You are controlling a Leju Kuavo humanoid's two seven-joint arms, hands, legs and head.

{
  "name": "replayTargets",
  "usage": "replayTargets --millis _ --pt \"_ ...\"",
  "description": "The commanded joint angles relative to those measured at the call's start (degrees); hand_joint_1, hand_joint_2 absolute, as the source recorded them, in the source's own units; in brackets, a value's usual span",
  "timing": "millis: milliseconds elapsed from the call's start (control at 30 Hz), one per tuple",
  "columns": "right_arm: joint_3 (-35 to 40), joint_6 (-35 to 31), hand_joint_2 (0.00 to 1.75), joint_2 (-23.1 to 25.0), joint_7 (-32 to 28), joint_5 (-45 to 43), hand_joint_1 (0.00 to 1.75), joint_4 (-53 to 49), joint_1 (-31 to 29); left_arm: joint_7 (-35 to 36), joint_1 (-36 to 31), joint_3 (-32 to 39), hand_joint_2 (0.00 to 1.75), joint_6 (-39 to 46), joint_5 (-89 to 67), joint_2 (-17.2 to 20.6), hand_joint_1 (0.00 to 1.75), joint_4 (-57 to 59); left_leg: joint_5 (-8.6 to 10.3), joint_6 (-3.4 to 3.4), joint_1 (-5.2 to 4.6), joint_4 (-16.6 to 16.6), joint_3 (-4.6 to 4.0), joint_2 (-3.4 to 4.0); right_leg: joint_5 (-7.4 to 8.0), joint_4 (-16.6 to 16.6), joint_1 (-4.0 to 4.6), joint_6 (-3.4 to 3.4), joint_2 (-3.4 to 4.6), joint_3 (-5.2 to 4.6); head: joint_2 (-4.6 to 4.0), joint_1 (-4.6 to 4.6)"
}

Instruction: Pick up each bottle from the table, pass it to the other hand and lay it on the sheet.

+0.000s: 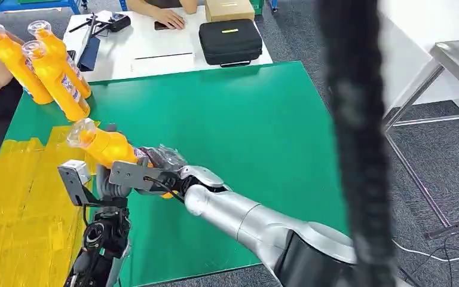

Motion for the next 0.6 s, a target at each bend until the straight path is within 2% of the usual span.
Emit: replayTargets --millis 33,67,100,200,233,267,300,333,400,433,533,600 --pt "6.98 1.85 1.75 0.61 -1.39 1.01 1.75 -2.47 2.38 1.13 -3.45 -0.63 1.75 -3.44 3.77 0.24 1.75 0.55 -0.04 -0.13 0.06 0.01 0.11 -0.09 -0.07 -0.02 0.06 -0.02 -0.16 0.16 0.00 0.02" --pt "6.98 1.85 1.75 0.61 -1.39 1.01 1.75 -2.47 2.38 1.13 -3.45 -0.63 1.75 -3.44 3.77 0.24 1.75 0.55 -0.21 -0.27 0.12 0.12 0.36 -0.11 -0.24 0.07 0.13 -0.04 -0.28 0.44 0.00 0.00" --pt "6.68 1.85 1.75 0.61 -1.42 1.02 1.75 -2.01 2.29 1.04 -3.40 -0.78 1.75 -3.86 4.22 0.35 1.75 0.46 -0.03 -0.11 0.05 0.00 0.08 -0.06 -0.05 -0.02 0.05 -0.01 -0.14 0.12 0.00 0.00" --pt "6.55 1.84 1.75 0.61 -1.28 1.05 1.75 -1.66 2.21 0.97 -3.34 -0.70 1.75 -4.44 5.00 0.31 1.75 0.27 -0.04 -0.13 0.05 0.01 0.12 -0.08 -0.07 -0.01 0.05 -0.01 -0.16 0.16 0.00 0.00" --pt "6.08 0.83 1.75 0.61 -1.10 1.16 1.75 -0.89 2.12 -0.86 -2.98 -0.88 1.75 -0.57 1.78 0.37 1.75 -0.89 -0.03 -0.12 0.05 0.00 0.09 -0.08 -0.05 -0.02 0.06 -0.01 -0.15 0.13 0.00 0.00" --pt "5.86 0.88 1.75 0.61 -1.25 1.10 1.64 -0.46 1.90 -0.99 -2.77 -0.98 1.75 -0.21 1.62 0.22 1.75 -1.67 -0.05 -0.14 0.06 0.02 0.12 -0.09 -0.07 -0.01 0.07 -0.02 -0.17 0.16 0.00 0.00" --pt "5.39 0.19 1.75 0.61 -1.75 1.10 0.24 -0.05 1.78 -0.49 -2.45 -1.01 1.75 -0.29 2.04 0.15 1.75 -2.54 -0.09 -0.17 0.08 0.04 0.18 -0.12 -0.12 0.00 0.09 -0.02 -0.23 0.24 0.00 0.00" --pt "4.81 0.41 1.75 0.61 -2.21 0.57 0.00 0.18 1.79 -0.43 -2.27 -1.04 1.75 -0.37 2.15 0.26 1.75 -2.94 -0.06 -0.15 0.06 0.02 0.13 -0.13 -0.10 0.00 0.06 -0.01 -0.23 0.18 0.00 0.00" --pt "4.50 0.61 1.75 0.61 -2.72 0.45 0.00 0.85 1.53 -0.34 -2.02 -1.02 1.75 -0.43 2.25 0.40 1.75 -3.29 -0.06 -0.14 0.07 0.03 0.11 -0.09 -0.08 -0.01 0.08 -0.02 -0.17 0.16 0.00 0.02" --pt "3.12 -0.51 0.00 0.61 -3.17 -0.28 0.00 1.54 1.44 -0.51 -1.70 -0.80 1.75 -0.12 2.23 0.48 1.75 -3.93 -0.10 -0.17 0.06 0.03 0.19 -0.09 -0.13 0.01 0.07 -0.02 -0.19 0.24 0.00 -0.02" --pt "-0.78 -1.00 0.00 0.61 -6.78 -1.65 0.00 5.69 0.04 -1.00 -0.72 -0.03 1.75 0.97 1.70 0.81 1.75 -5.59 -0.13 -0.21 0.08 0.06 0.27 -0.15 -0.18 0.03 0.10 -0.03 -0.27 0.34 0.00 0.00" --pt "-8.59 -4.28 0.00 0.61 -13.45 -2.35 0.00 10.56 -1.05 -2.99 0.67 1.33 1.75 5.99 -2.19 1.57 1.75 -7.89 -0.15 -0.22 0.10 0.10 0.26 -0.09 -0.18 0.05 0.11 -0.02 -0.23 0.33 0.00 -0.02"
